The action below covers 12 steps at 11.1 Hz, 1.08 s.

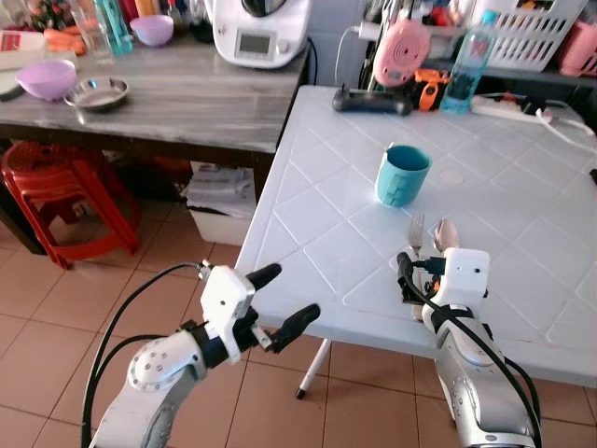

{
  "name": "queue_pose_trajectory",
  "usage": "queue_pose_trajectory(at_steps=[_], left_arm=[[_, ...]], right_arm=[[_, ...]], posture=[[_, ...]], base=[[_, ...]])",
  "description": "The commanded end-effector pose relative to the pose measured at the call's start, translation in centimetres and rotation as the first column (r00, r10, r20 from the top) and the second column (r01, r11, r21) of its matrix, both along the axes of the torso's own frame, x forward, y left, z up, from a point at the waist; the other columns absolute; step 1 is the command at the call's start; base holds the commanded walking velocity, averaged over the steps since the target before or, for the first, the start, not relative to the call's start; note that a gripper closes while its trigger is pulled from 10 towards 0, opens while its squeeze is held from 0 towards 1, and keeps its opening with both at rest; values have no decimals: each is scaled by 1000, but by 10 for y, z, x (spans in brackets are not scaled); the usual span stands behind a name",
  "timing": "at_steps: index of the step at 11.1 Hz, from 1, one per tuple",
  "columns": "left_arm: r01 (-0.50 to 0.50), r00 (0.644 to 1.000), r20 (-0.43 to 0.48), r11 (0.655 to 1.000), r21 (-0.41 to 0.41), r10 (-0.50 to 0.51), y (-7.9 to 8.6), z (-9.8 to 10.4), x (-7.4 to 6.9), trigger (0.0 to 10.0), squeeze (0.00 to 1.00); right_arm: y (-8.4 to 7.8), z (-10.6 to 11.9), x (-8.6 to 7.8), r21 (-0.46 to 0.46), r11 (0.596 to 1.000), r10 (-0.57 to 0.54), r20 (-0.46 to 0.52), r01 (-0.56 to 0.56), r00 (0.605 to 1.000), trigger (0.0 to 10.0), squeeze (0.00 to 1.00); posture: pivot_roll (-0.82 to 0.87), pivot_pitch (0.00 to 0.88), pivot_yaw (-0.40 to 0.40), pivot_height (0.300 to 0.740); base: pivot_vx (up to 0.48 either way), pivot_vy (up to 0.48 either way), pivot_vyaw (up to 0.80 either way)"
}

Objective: Setting the table

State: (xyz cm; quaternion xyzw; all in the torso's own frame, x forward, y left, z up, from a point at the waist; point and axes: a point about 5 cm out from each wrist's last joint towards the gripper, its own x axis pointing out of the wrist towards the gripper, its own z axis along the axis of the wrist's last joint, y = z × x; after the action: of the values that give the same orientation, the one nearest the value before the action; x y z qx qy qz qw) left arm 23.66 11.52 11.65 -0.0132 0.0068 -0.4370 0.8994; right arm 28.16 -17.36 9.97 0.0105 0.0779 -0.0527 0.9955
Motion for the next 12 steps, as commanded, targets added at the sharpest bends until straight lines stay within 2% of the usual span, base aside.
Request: queue_pose_trajectory(at_steps=[1,3,8,12], left_arm=[[17,1000,2,1000,5,-17,1,0,-3,10000,0],[16,999,-35,1000,0,-16,5,-4,-6,10000,0],[30,999,-41,1000,10,-29,8,-7,-5,10000,0],[30,999,-42,999,14,-29,9,-7,-5,10000,0]], right_arm=[[-2,-2,2,0,1000,-3,-18,3,1000,10000,0],[-5,-2,8,-5,1000,-1,-33,0,999,10000,0],[-5,-3,22,-6,999,44,-50,-44,998,10000,0],[-7,-1,22,-16,1000,24,-64,-25,998,10000,0]], posture=[[61,125,-20,740],[67,142,-16,740],[75,138,-10,740],[78,138,-8,740]], base=[[0,0,0],[0,0,0],[0,0,0],[0,0,0]])
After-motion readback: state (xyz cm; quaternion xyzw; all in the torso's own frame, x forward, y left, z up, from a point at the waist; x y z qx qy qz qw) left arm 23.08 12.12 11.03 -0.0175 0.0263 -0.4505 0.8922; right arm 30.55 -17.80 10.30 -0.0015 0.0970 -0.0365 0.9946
